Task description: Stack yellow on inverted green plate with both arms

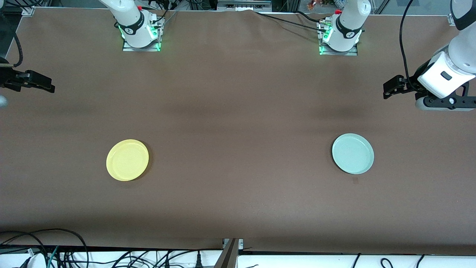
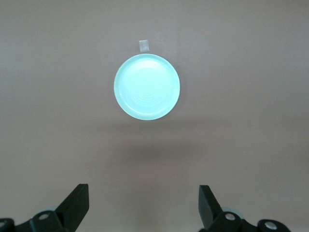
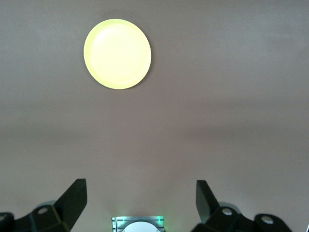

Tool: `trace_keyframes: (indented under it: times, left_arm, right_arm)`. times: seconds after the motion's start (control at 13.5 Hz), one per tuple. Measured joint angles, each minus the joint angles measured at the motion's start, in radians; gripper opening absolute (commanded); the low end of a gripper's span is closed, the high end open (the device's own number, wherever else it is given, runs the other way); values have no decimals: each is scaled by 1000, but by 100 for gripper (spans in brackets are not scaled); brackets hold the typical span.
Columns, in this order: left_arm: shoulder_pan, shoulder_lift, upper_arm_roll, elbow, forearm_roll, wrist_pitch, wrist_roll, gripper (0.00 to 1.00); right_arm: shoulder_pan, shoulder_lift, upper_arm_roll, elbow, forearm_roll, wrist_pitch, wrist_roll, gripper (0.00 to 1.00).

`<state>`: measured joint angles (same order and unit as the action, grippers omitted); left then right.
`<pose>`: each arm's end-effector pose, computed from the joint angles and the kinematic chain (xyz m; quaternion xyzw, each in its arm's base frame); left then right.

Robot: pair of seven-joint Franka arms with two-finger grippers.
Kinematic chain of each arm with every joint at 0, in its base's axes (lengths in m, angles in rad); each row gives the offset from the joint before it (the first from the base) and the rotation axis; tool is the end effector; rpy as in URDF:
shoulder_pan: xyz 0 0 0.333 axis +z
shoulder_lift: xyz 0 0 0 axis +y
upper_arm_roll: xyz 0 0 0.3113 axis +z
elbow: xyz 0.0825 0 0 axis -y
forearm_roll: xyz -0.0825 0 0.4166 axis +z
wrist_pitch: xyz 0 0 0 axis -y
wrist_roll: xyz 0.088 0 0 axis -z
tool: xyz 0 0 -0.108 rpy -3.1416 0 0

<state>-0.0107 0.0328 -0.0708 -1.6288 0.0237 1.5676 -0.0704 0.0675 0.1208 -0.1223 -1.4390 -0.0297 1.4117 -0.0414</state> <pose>0.5908 -0.0451 0.5701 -0.9988 0.0061 0.0460 0.0142 0.6051 -0.0323 0.6000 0.9970 -0.0080 -0.0745 0.0186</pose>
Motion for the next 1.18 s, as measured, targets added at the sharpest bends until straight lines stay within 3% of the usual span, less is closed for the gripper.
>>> trace_keyframes:
  times: [1.18]
  left_arm:
    - [-5,20,-9,17,9,11,-13,100]
  right_arm:
    - [0,0,0,0,9,4,0,100]
